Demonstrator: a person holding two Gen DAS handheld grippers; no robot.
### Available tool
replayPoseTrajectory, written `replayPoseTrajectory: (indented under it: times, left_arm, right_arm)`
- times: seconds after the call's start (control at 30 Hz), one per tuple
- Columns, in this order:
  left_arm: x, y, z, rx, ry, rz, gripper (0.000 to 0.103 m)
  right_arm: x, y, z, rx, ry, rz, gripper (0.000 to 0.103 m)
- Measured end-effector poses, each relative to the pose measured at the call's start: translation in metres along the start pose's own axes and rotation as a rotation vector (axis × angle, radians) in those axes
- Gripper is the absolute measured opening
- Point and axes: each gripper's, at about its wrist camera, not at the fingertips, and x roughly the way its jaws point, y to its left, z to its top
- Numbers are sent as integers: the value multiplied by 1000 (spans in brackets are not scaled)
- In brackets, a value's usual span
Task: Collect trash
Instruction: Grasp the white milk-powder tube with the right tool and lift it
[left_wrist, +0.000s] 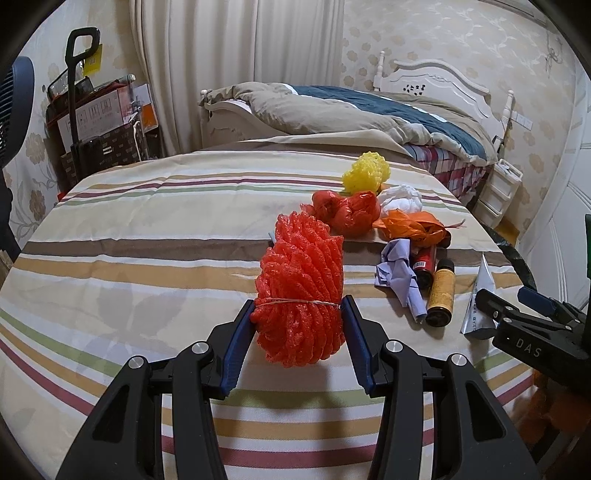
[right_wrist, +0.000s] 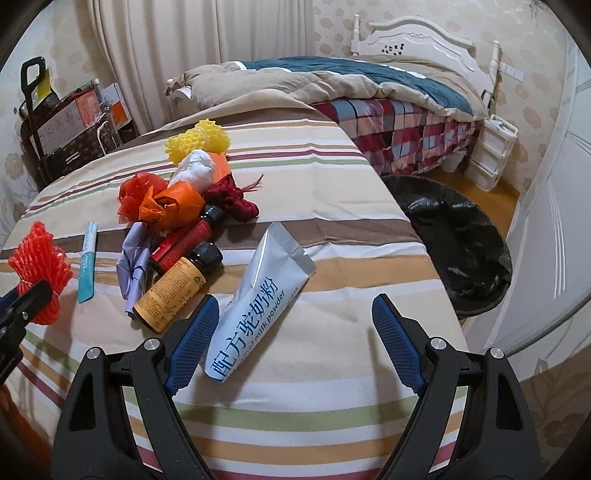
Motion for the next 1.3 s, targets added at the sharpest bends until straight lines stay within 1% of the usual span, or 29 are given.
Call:
replayPoseTrajectory:
  times: [0.23, 0.3, 0.33, 0.4, 0.43, 0.5, 0.57, 0.7, 0.83, 1.03, 1.07, 1.17, 1.3]
  left_arm:
    - [1, 0, 0, 0, 0, 0, 48]
    - [1, 0, 0, -3, 2, 0, 48]
    - [2, 1, -1, -4, 2, 0, 48]
    - [2, 1, -1, -5, 3, -1, 48]
    - [2, 1, -1, -5, 3, -2, 48]
    - [2, 1, -1, -5, 3, -5, 48]
    - [2, 2, -1, -3, 0, -4, 48]
    - [2, 1, -1, -4, 1, -7, 48]
    - [2, 1, -2, -5, 1, -7, 48]
    - [3, 0, 0, -5, 1, -11, 48]
    - [3, -1, 1, -4, -1, -13, 48]
    - [2, -3, 3, 0, -2, -16, 48]
    - [2, -5, 5, -1, -4, -28, 48]
  right_arm:
    - [5, 16, 7, -26, 0, 20, 83]
    - [7, 18, 7, -33, 7, 20, 74]
    - [8, 17, 6, -29, 15, 30, 73]
    - [11, 14, 5, -10, 30, 46, 66]
    - [11, 12, 4, -3, 35, 56, 64]
    - [11, 10, 3, 6, 39, 65, 57]
    - [9, 8, 2, 5, 42, 65, 56]
    - [6, 8, 1, 10, 43, 70, 56]
    - [5, 6, 7, 40, 31, 83, 58]
    - [13, 6, 15, 44, 36, 68, 58]
    - [15, 6, 15, 45, 42, 70, 56]
    - [18, 6, 13, 46, 53, 90, 40]
    - [14, 5, 10, 42, 42, 101, 34]
